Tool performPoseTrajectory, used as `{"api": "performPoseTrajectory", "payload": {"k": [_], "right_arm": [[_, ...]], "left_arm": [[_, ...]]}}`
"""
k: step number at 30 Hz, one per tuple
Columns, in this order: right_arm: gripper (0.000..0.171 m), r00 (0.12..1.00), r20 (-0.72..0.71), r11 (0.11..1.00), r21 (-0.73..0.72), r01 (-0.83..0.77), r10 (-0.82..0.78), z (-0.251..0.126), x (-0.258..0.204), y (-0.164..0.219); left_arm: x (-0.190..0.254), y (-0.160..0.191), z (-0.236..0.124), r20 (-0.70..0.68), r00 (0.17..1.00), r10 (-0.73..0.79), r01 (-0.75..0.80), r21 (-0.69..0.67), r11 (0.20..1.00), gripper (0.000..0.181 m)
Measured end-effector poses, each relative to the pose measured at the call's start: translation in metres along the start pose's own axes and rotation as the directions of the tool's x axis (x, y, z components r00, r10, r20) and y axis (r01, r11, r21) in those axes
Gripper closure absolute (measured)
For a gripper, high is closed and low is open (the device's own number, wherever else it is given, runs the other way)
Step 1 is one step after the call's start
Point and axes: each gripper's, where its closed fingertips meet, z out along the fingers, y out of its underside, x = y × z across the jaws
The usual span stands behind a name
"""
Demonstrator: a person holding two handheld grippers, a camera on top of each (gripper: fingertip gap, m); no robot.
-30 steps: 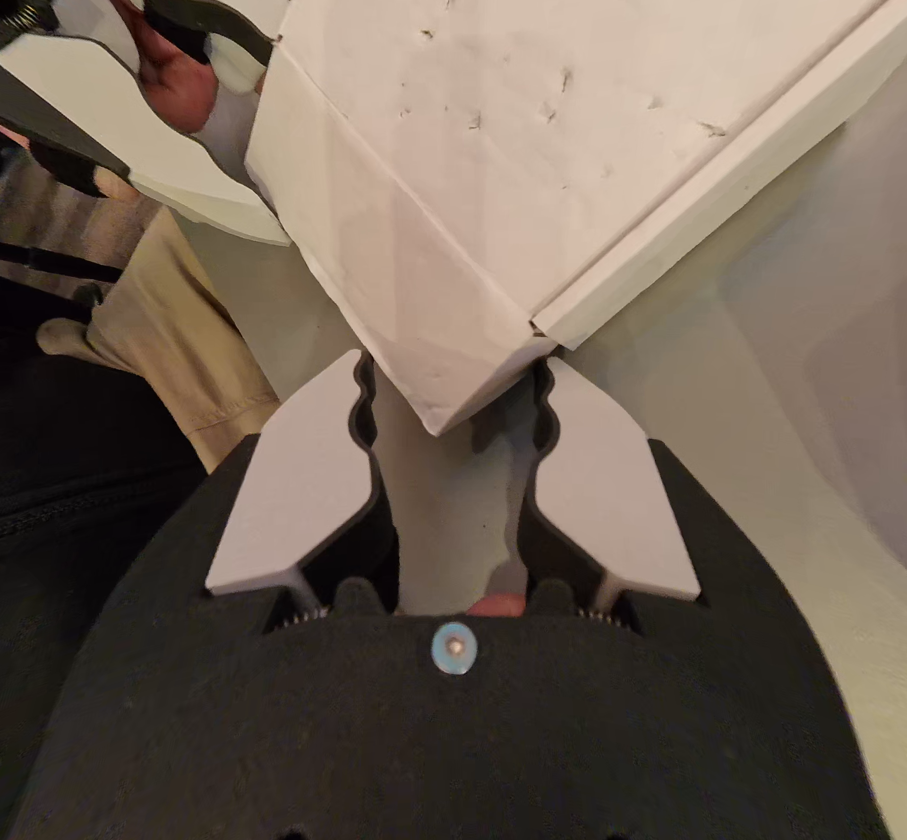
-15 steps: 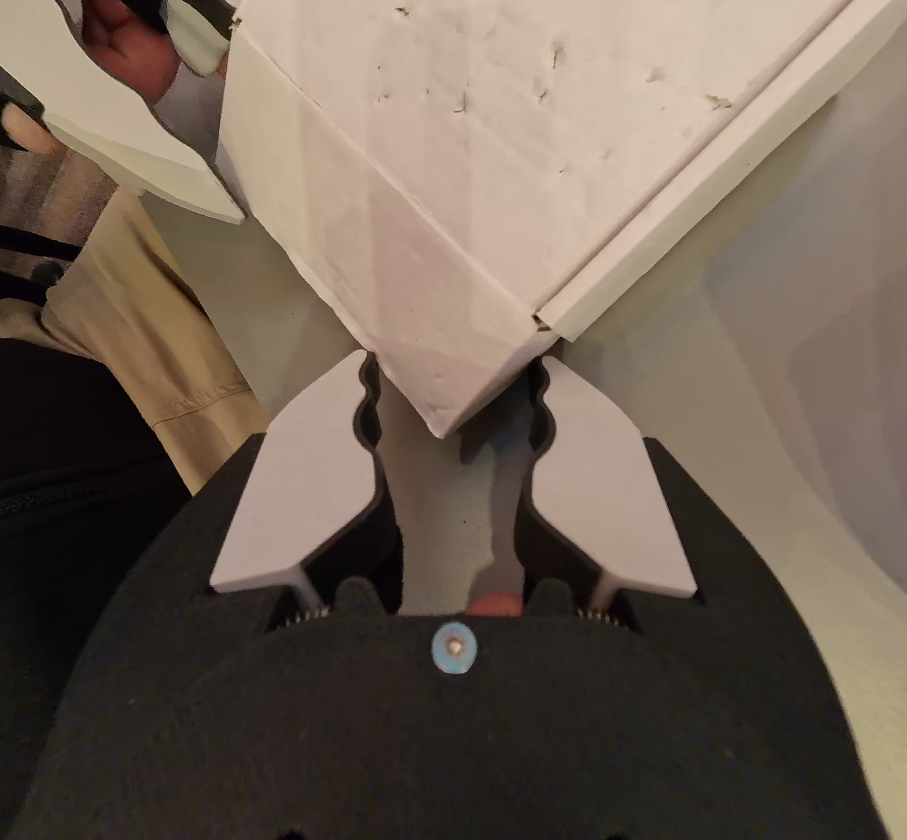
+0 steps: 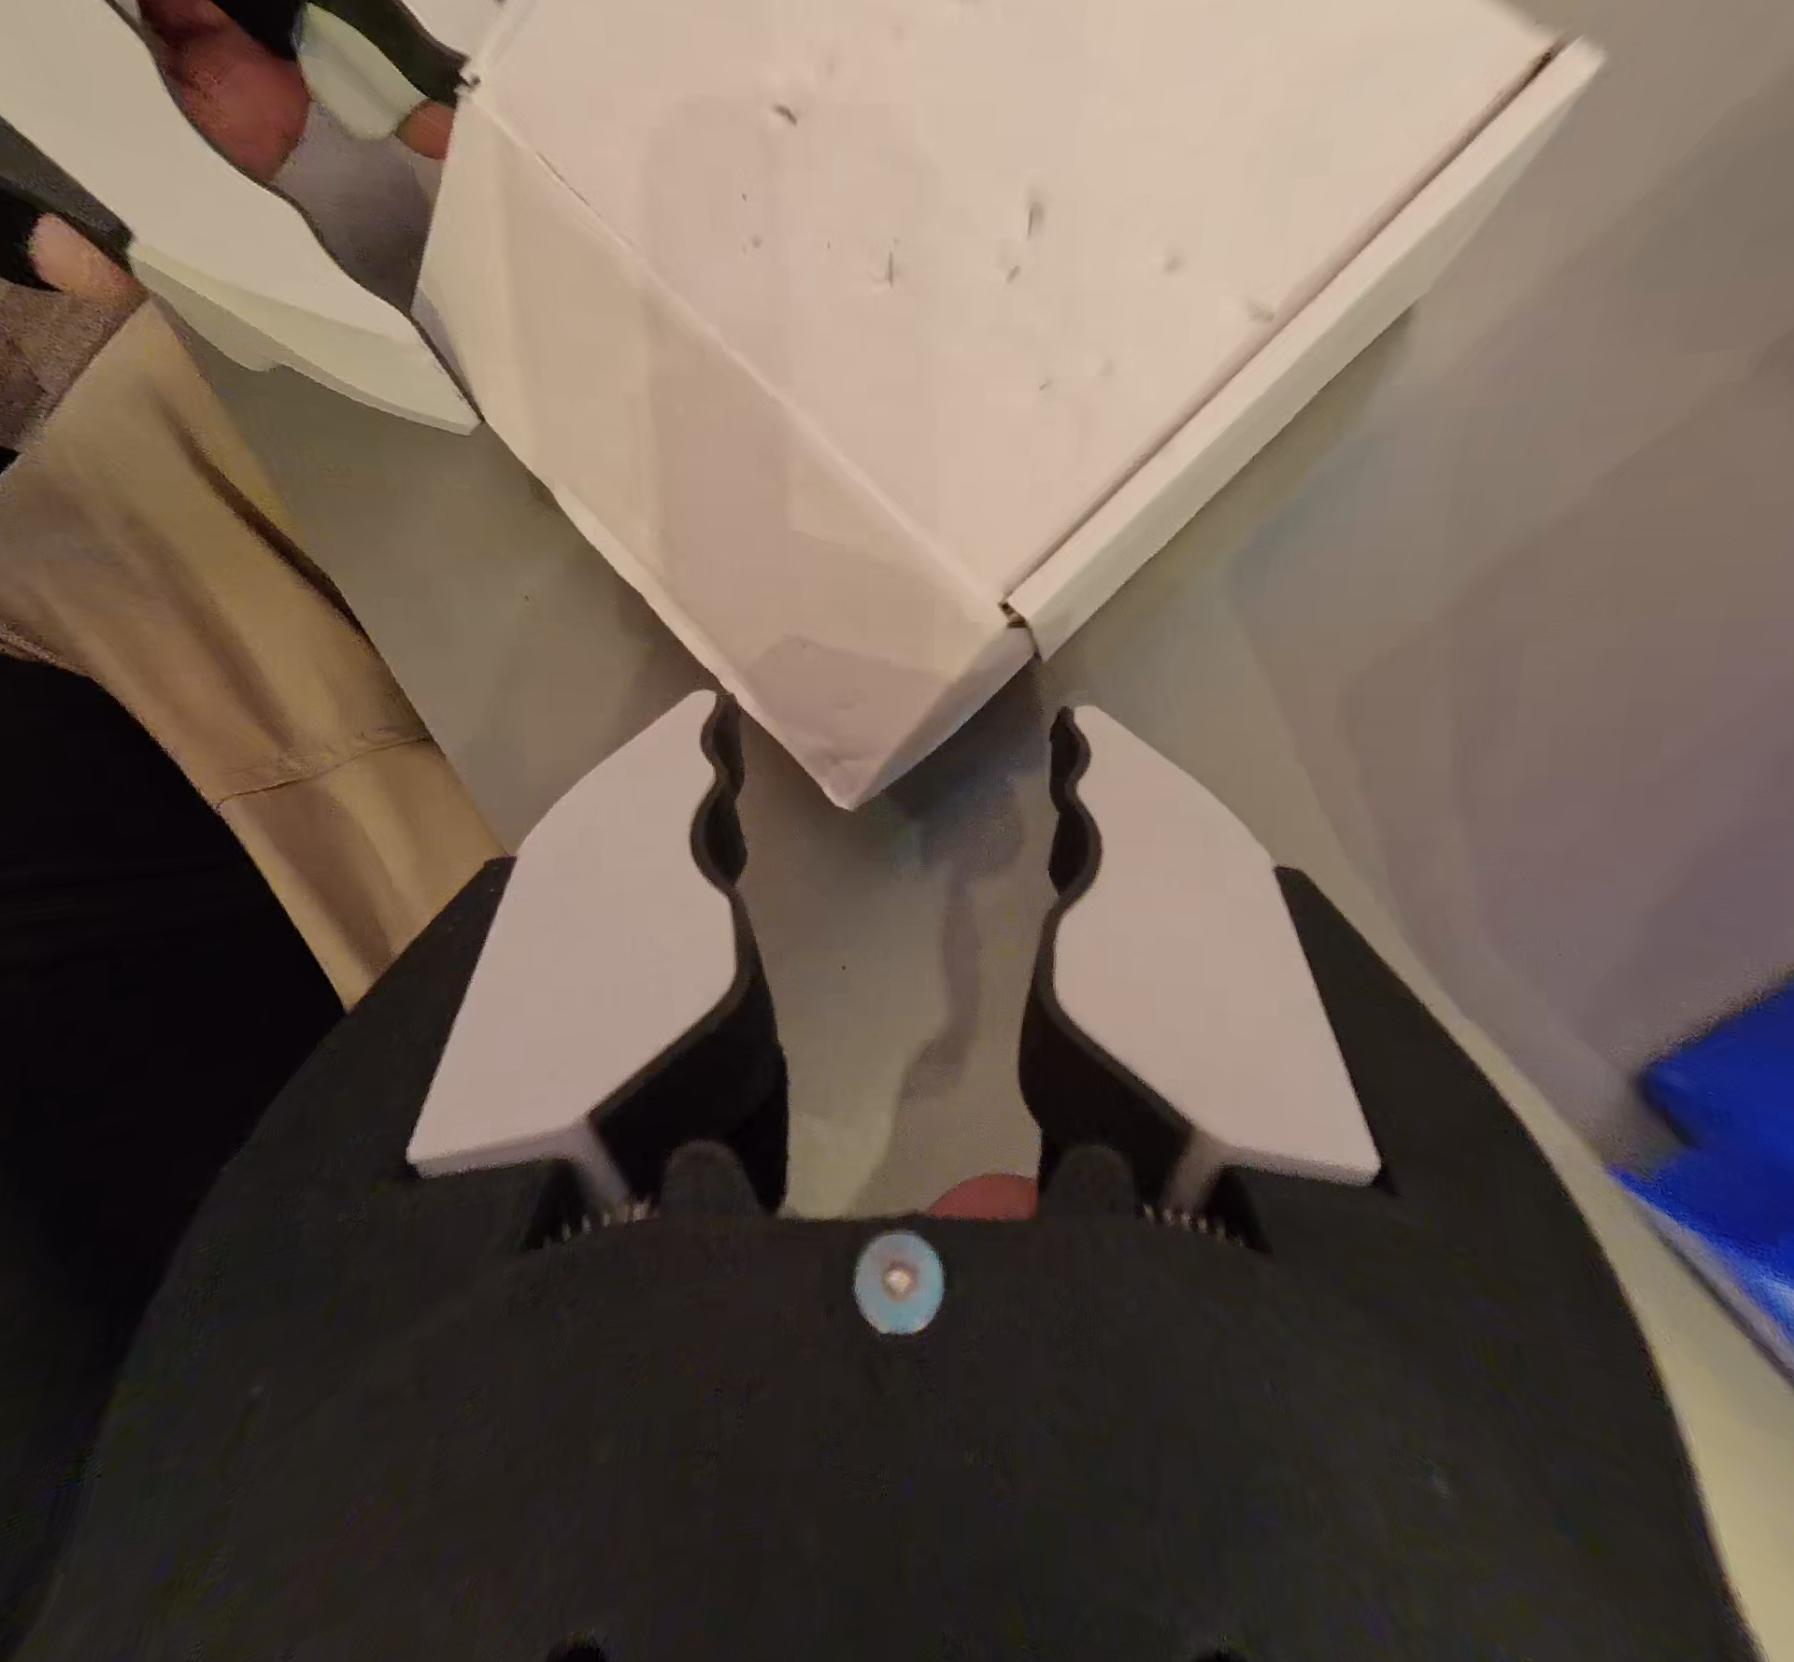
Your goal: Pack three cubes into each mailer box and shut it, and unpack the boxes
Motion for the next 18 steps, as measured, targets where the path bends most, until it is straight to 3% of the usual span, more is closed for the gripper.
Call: {"api": "performPoseTrajectory", "payload": {"k": [5, 7, 9, 12, 15, 18], "right_arm": [[0.106, 0.975, -0.105, 0.977, 0.063, 0.202, -0.195, -0.012, 0.002, -0.037], [0.109, 0.902, -0.206, 0.918, 0.043, 0.395, -0.379, -0.010, 0.001, -0.051], [0.108, 0.841, -0.187, 0.854, 0.024, 0.520, -0.507, 0.000, -0.013, -0.059], [0.112, 0.846, -0.096, 0.847, 0.046, 0.530, -0.524, 0.021, -0.024, -0.071], [0.114, 0.902, 0.012, 0.900, 0.072, 0.430, -0.432, 0.036, -0.028, -0.085], [0.119, 0.916, -0.008, 0.916, 0.021, 0.401, -0.401, 0.046, -0.017, -0.088]], "left_arm": [[0.002, 0.000, 0.002, 0.012, 1.000, 0.002, -0.002, 0.005, 1.000, 0.117], [0.005, 0.001, 0.004, 0.007, 1.000, 0.012, -0.012, 0.003, 1.000, 0.119], [0.003, 0.001, 0.006, 0.023, 0.999, 0.047, -0.047, -0.002, 0.999, 0.119], [0.001, -0.001, 0.006, 0.020, 0.998, 0.054, -0.054, 0.002, 0.999, 0.119], [-0.003, -0.001, 0.005, 0.020, 0.997, 0.076, -0.076, -0.001, 0.997, 0.119], [-0.002, -0.001, 0.005, -0.001, 0.998, 0.065, -0.065, 0.006, 0.998, 0.119]]}}
